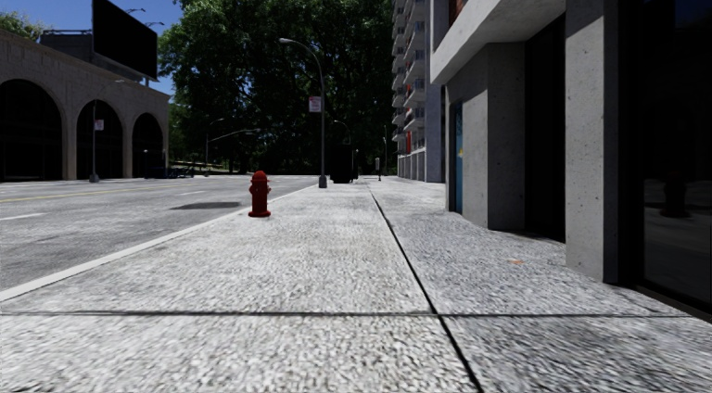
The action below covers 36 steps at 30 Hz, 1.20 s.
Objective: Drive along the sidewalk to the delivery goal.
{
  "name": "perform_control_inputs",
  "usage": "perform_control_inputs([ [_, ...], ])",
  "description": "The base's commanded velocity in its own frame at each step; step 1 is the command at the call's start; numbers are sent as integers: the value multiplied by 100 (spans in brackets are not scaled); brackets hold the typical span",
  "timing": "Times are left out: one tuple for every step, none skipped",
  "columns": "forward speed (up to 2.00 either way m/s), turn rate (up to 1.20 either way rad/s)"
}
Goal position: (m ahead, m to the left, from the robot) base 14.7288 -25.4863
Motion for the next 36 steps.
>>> perform_control_inputs([
  [200, 0],
  [200, 0],
  [200, 0],
  [200, 0],
  [200, 0],
  [200, 0],
  [200, 0],
  [200, 0],
  [200, 0],
  [200, 0],
  [200, 0],
  [200, 0],
  [200, 0],
  [200, 0],
  [200, 0],
  [200, 0],
  [200, 0],
  [200, 0],
  [200, 0],
  [200, 0],
  [200, 0],
  [200, 0],
  [200, 0],
  [200, 0],
  [200, 0],
  [200, 0],
  [200, 0],
  [200, 0],
  [200, 0],
  [200, 0],
  [200, 0],
  [200, 0],
  [200, 0],
  [200, 0],
  [200, 0],
  [200, 0],
])
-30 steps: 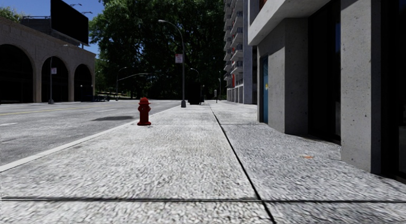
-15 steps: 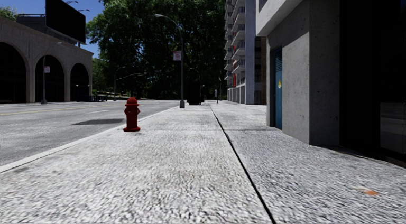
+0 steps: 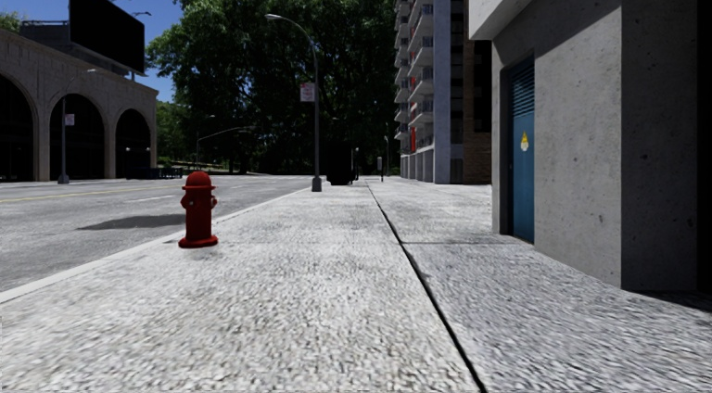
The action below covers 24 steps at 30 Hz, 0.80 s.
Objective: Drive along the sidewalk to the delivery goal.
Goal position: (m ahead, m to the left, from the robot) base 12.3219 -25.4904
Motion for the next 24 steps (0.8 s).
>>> perform_control_inputs([
  [200, 0],
  [200, 0],
  [200, 0],
  [200, 0],
  [200, 0],
  [200, 0],
  [200, 0],
  [200, 0],
  [200, 0],
  [200, 0],
  [200, 0],
  [200, 0],
  [200, 0],
  [200, 0],
  [200, 0],
  [200, 0],
  [200, 0],
  [200, 0],
  [200, 0],
  [200, 0],
  [200, 0],
  [200, 0],
  [200, 0],
  [200, 0],
])
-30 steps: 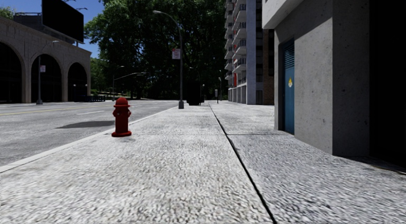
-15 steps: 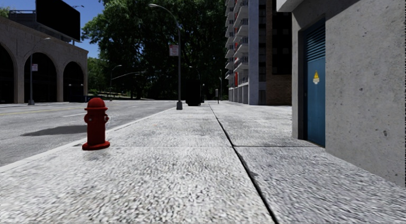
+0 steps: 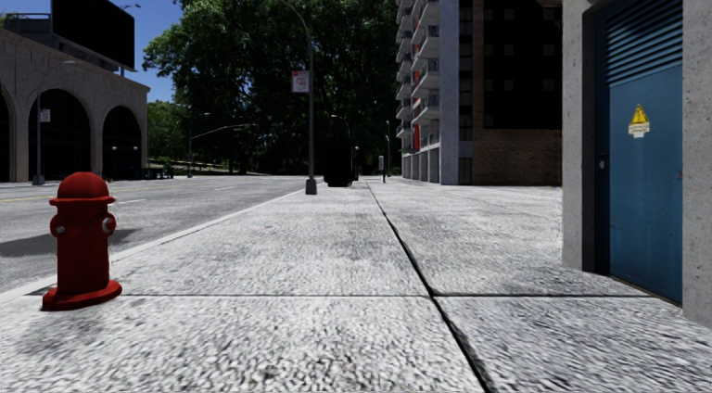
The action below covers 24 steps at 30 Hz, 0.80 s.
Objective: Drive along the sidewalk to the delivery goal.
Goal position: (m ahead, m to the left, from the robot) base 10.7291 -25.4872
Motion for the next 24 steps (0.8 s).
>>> perform_control_inputs([
  [200, 0],
  [200, 0],
  [200, 0],
  [200, 0],
  [200, 0],
  [200, 0],
  [200, 0],
  [200, 0],
  [200, 0],
  [200, 0],
  [200, 0],
  [200, 0],
  [200, 0],
  [200, 0],
  [200, 0],
  [200, 0],
  [200, 0],
  [200, 0],
  [200, 0],
  [200, 0],
  [200, 0],
  [200, 0],
  [200, 0],
  [200, 0],
])
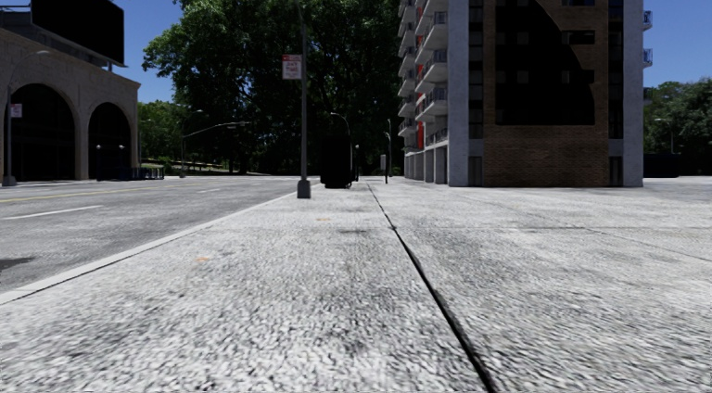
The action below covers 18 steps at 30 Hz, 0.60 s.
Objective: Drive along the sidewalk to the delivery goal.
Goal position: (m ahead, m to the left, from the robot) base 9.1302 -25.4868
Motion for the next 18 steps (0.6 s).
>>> perform_control_inputs([
  [200, 0],
  [200, 0],
  [200, 0],
  [200, 0],
  [200, 0],
  [200, 0],
  [200, 0],
  [200, 0],
  [200, 0],
  [200, 0],
  [200, 0],
  [200, 0],
  [200, 0],
  [200, 0],
  [200, 0],
  [200, 0],
  [200, 0],
  [200, 0],
])
